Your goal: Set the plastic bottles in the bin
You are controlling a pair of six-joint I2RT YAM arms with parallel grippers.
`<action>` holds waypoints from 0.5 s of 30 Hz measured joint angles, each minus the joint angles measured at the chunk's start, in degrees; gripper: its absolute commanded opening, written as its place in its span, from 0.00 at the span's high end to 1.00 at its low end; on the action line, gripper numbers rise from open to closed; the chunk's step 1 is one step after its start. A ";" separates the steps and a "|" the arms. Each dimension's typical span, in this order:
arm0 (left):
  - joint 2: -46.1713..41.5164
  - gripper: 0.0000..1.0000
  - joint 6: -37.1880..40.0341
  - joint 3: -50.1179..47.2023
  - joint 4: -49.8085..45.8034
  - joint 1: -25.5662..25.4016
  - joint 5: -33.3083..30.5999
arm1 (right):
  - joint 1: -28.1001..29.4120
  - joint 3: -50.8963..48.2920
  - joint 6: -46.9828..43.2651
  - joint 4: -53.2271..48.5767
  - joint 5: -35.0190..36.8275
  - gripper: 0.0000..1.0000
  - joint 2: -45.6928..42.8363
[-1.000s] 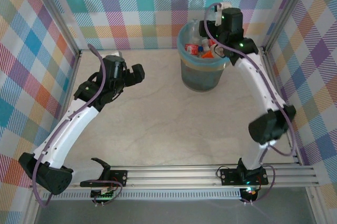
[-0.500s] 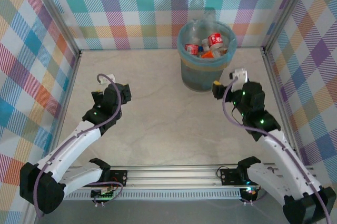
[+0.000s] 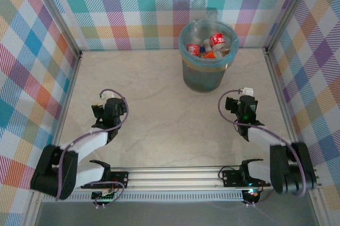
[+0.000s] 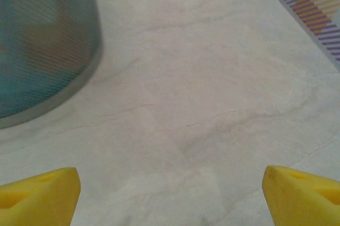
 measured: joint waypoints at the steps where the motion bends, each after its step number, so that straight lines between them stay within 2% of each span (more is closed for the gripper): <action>1: 2.56 0.00 0.44 -0.17 2.03 0.87 1.88 | -0.92 -0.07 -0.07 3.45 -0.39 0.13 3.41; 5: 8.70 0.00 3.87 -0.15 7.45 3.26 10.40 | -4.83 -1.73 -0.22 14.21 -7.13 0.15 10.49; 9: 11.87 0.00 6.73 -1.27 17.68 6.43 19.43 | -8.83 -6.86 -0.09 28.11 -16.09 0.09 15.23; 11: 15.54 0.00 6.75 -1.31 22.14 8.33 21.73 | -9.62 -8.39 0.46 30.10 -17.70 0.06 15.30; 13: 18.86 0.00 6.47 -0.44 22.21 9.62 22.62 | -9.77 -7.87 0.90 30.88 -18.51 0.00 15.28; 15: 19.50 0.00 6.10 -0.42 22.25 10.05 22.60 | -8.83 -5.90 0.61 29.75 -17.66 0.00 15.28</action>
